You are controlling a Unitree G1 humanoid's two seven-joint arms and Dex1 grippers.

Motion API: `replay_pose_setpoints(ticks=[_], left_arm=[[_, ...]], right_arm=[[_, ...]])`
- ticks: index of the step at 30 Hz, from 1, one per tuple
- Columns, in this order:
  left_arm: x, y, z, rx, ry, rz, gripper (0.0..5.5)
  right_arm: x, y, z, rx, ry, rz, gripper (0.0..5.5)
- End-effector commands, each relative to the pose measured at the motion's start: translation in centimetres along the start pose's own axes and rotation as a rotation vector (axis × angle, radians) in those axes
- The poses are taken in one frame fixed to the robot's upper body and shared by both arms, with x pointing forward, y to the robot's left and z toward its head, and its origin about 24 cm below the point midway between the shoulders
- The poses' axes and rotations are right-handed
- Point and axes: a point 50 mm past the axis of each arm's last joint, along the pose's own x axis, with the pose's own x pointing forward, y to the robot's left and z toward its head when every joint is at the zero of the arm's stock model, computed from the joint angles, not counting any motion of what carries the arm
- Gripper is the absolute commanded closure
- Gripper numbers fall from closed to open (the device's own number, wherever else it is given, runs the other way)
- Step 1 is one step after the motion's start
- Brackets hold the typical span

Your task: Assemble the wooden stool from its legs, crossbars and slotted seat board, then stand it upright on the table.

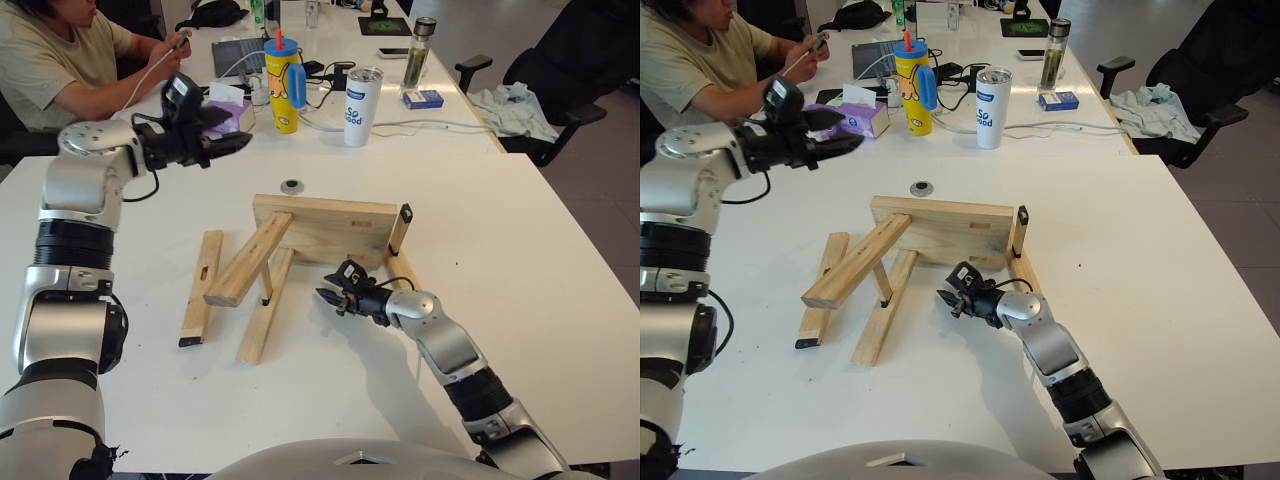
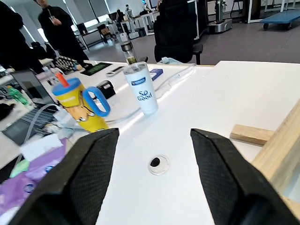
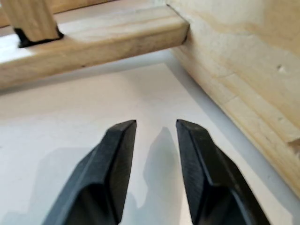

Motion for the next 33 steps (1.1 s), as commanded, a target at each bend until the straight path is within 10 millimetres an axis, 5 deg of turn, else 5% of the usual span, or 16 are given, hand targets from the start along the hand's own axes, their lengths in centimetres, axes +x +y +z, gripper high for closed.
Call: replay_pose_setpoints(ticks=[1, 6, 12, 20, 33], left_arm=[[-4.9, 2.3, -0.5, 0.012, 0.000, 0.165, 2.67], [-7.0, 2.4, -2.0, -0.003, 0.030, 0.221, 2.67], [-7.1, 1.8, -2.6, -0.021, 0.023, 0.212, 2.67], [-6.6, 1.2, -3.4, -0.052, 0.032, 0.182, 2.67], [-5.0, 0.5, -3.7, -0.075, 0.019, 0.132, 2.67]], right_arm=[[-1.9, -1.0, 3.8, -0.186, -0.190, -0.075, 3.92], [-4.8, -0.6, 7.0, -0.584, -0.330, -0.098, 3.45], [-5.4, 0.4, 7.5, -0.906, -0.380, 0.048, 2.56], [-3.8, 2.1, 8.6, -0.889, -0.461, 0.155, 1.26], [-0.6, 3.7, 11.0, -0.943, -0.535, 0.276, 1.26]])
